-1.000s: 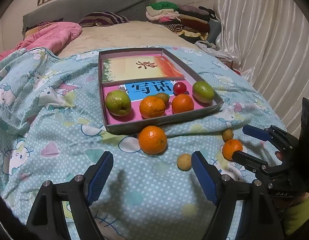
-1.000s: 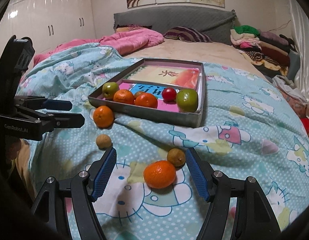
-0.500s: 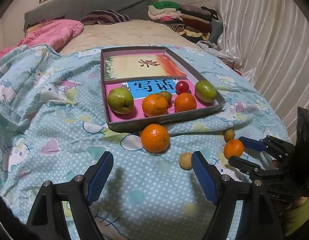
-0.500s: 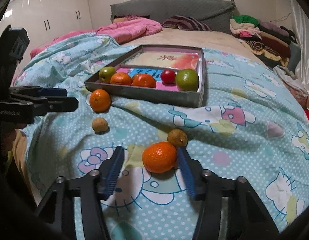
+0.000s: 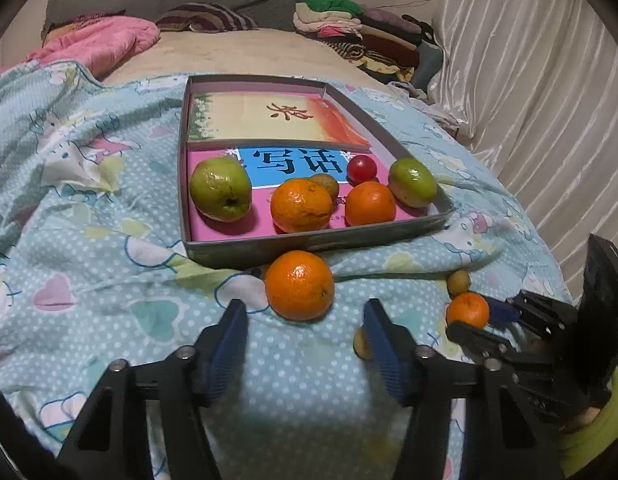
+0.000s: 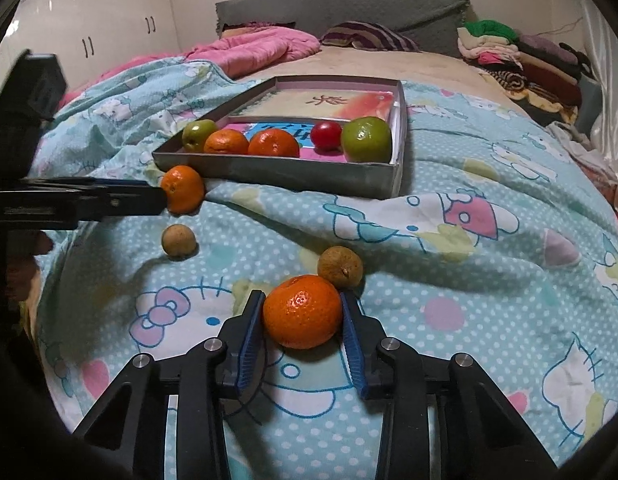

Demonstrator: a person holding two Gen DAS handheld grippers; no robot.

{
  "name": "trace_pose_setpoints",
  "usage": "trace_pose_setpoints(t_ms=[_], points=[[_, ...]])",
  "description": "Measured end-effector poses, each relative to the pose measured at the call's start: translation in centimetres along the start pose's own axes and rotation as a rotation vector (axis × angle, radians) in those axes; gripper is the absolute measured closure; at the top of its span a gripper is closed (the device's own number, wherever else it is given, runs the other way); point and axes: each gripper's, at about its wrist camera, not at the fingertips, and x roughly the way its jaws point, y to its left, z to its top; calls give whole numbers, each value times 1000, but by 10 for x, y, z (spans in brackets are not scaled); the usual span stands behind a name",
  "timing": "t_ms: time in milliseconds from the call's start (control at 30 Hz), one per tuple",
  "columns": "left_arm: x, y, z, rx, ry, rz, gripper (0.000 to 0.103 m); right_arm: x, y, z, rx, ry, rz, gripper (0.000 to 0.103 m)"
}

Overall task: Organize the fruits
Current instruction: 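Grasp a mandarin with right tool while left tool grasps an orange, then lift and carry the orange with left tool while right tool carries the mandarin to the tray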

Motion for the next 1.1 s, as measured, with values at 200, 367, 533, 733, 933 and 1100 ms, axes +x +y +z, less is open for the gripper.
trace_pose_setpoints(t_ms=[200, 367, 533, 733, 933, 1100], points=[[15, -2, 6, 18, 13, 3, 53, 0, 6, 1, -20, -1, 25, 65], [24, -1, 8, 23, 15, 23, 63, -3, 11, 2, -24, -12, 58, 65], [22, 4, 8, 19, 28, -8, 63, -4, 17, 3, -40, -18, 65, 65], [0, 12, 1, 7, 20, -29, 63, -10, 18, 6, -34, -36, 76, 65], [-16, 17, 5, -2, -11, -24, 63, -11, 17, 10, -28, -44, 84, 65], [-27, 20, 9, -9, -39, -26, 63, -16, 14, 17, -13, -70, 105, 65]])
